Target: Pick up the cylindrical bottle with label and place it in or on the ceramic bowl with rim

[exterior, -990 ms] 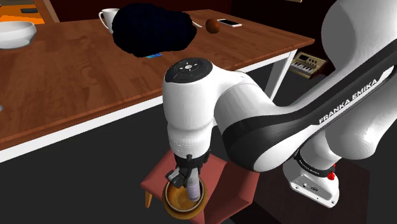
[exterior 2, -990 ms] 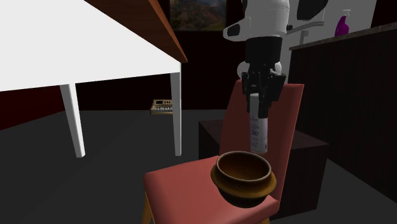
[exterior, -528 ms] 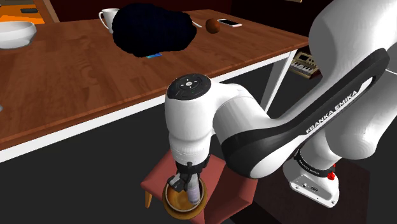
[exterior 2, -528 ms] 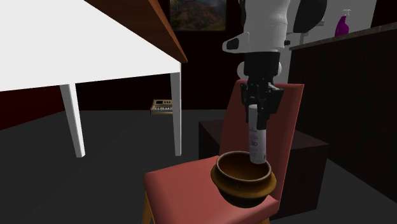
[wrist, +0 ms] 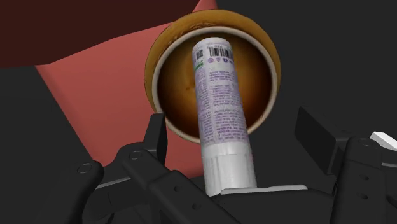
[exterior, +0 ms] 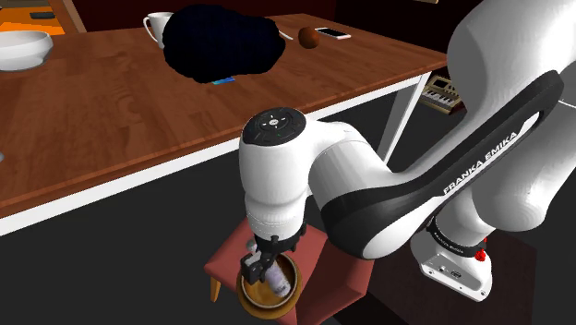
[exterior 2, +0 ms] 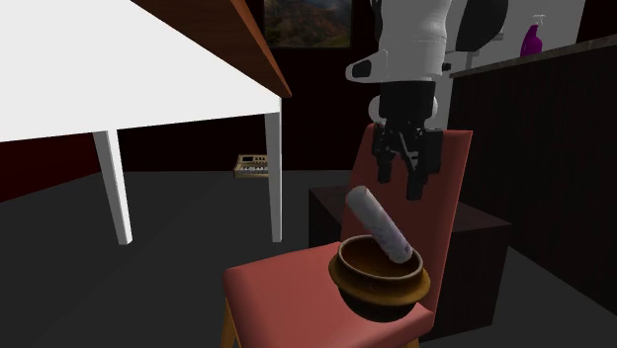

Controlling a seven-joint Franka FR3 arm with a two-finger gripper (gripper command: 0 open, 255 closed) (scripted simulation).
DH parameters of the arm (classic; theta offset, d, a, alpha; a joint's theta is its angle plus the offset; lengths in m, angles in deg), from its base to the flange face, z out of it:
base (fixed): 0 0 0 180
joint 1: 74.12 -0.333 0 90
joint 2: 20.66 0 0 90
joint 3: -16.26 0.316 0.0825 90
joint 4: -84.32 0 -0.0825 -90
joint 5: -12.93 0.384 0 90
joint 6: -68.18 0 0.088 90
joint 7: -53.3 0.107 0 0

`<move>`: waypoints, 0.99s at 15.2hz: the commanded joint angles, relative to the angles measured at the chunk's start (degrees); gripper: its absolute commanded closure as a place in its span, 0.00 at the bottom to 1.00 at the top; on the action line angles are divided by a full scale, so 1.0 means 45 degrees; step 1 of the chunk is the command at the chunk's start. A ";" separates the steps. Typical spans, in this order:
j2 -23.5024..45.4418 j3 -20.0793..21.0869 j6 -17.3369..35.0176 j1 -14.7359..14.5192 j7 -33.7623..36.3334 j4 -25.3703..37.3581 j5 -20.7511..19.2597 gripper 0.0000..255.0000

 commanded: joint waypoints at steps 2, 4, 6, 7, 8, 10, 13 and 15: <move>0.0000 0.0000 0.0000 0.0000 0.0000 0.0000 0.0000 0.00; -0.0325 -0.0024 -0.0429 0.0014 -0.0216 0.0206 0.0292 0.00; -0.0897 -0.0112 -0.1298 0.0026 -0.0571 0.0671 0.0764 0.00; -0.1093 -0.0152 -0.1642 0.0032 -0.0685 0.0873 0.0913 0.00; -0.1092 -0.0167 -0.1642 0.0016 -0.0683 0.0873 0.0910 0.00; -0.1092 -0.0172 -0.1642 0.0011 -0.0683 0.0872 0.0911 0.00; -0.1091 -0.0172 -0.1642 0.0011 -0.0683 0.0873 0.0909 0.00; -0.1091 -0.0172 -0.1642 0.0011 -0.0683 0.0873 0.0909 0.00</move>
